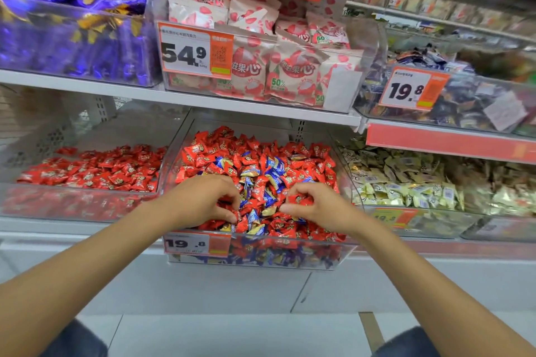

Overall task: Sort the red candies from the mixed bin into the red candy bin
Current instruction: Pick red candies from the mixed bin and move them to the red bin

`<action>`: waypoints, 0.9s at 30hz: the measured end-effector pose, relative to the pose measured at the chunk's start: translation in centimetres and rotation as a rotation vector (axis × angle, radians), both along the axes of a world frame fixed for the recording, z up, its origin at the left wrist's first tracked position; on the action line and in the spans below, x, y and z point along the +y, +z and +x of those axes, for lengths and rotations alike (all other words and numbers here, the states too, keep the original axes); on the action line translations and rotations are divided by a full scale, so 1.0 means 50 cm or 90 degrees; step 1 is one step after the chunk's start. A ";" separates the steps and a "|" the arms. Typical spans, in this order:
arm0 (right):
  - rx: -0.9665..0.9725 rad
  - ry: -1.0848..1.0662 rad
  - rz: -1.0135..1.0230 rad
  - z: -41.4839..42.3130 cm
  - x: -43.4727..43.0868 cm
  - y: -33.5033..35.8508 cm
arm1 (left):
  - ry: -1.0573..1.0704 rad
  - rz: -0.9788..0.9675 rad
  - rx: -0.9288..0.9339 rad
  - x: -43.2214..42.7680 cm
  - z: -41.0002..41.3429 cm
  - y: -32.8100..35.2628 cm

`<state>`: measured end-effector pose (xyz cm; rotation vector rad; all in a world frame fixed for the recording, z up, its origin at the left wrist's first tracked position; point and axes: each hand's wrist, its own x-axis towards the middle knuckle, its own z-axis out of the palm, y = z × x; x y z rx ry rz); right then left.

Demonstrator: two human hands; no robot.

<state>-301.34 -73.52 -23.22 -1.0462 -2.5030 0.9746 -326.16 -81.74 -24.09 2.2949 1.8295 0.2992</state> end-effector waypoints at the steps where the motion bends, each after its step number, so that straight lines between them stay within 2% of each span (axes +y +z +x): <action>1: -0.045 0.015 0.016 -0.001 -0.002 -0.006 | 0.004 0.002 -0.019 0.001 -0.001 -0.003; 4: -0.154 0.064 0.074 -0.012 -0.005 -0.025 | 0.022 0.010 -0.107 0.000 -0.003 -0.006; 7: -0.139 0.070 0.088 -0.018 -0.001 -0.028 | 0.043 0.029 -0.118 0.000 -0.003 -0.004; 10: -0.081 0.039 0.063 -0.010 0.007 -0.015 | 0.025 -0.012 -0.133 -0.004 0.003 0.000; 13: 0.030 -0.010 -0.028 0.001 0.004 0.008 | 0.014 0.002 -0.130 0.001 0.023 0.000; 15: 0.085 -0.036 -0.102 0.006 0.003 0.019 | 0.016 0.013 -0.096 0.013 0.036 0.001; 18: 0.134 -0.048 -0.150 0.008 0.005 0.019 | 0.015 -0.047 -0.054 0.032 0.043 0.004; 22: 0.103 -0.057 -0.107 0.005 0.012 0.007 | 0.025 -0.068 -0.155 0.040 0.037 0.005; 24: 0.089 -0.072 -0.046 -0.001 0.019 0.006 | 0.032 -0.037 -0.213 0.038 0.032 0.005; 27: 0.106 -0.089 0.069 -0.023 0.027 0.010 | 0.035 0.039 -0.242 0.036 0.024 0.010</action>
